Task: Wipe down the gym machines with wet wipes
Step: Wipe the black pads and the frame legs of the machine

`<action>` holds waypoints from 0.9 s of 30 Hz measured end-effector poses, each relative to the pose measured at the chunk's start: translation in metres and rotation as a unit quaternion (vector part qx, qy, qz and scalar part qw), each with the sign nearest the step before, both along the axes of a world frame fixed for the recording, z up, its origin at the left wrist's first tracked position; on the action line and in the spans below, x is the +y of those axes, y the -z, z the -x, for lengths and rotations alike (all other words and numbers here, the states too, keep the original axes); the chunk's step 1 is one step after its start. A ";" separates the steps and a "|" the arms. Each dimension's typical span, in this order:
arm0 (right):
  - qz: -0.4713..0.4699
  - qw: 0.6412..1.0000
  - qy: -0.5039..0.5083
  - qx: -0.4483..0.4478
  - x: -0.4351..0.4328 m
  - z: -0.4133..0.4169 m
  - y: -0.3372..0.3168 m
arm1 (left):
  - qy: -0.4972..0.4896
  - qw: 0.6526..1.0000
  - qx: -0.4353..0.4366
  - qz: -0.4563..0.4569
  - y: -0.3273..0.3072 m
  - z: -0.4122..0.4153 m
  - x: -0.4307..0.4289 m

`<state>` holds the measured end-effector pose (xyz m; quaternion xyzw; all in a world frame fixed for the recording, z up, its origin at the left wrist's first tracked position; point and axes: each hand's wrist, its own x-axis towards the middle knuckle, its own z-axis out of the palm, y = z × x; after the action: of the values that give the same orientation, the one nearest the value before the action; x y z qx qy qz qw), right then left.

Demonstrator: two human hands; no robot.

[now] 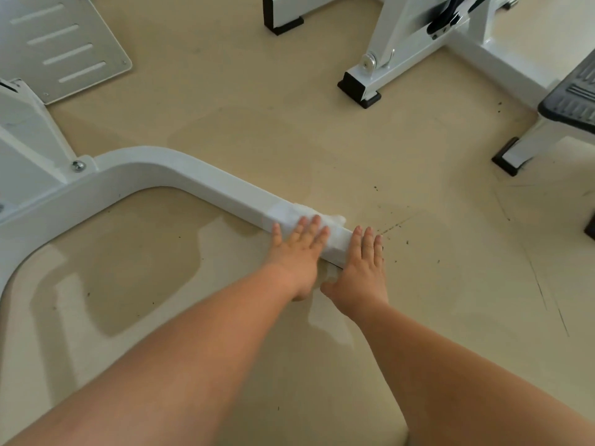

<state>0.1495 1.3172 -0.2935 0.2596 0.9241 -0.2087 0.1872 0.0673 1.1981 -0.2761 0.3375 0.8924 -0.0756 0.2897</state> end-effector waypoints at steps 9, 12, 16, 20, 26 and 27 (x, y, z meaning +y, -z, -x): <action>0.008 0.997 0.082 0.014 0.015 -0.021 0.006 | 0.065 0.998 0.005 -0.006 0.006 -0.004 0.009; 0.006 0.999 0.035 0.009 0.019 -0.019 0.004 | -0.039 0.999 0.013 0.000 0.006 0.026 -0.007; 0.023 1.000 0.013 0.006 0.026 -0.022 0.006 | -0.088 0.995 0.028 0.024 0.009 0.043 -0.029; 0.039 0.999 -0.009 0.019 0.034 -0.026 0.008 | -0.084 0.996 0.025 0.011 0.014 0.022 -0.016; 0.054 0.998 -0.005 0.033 0.035 -0.024 0.011 | 0.072 0.997 0.039 0.000 0.016 -0.029 0.039; 0.058 0.998 -0.003 0.037 0.037 -0.024 0.011 | 0.097 0.994 0.044 0.001 0.016 -0.037 0.047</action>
<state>0.1733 1.3539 -0.3042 0.2379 0.9174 -0.2708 0.1686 0.1038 1.2450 -0.2918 0.4187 0.8673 -0.1185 0.2417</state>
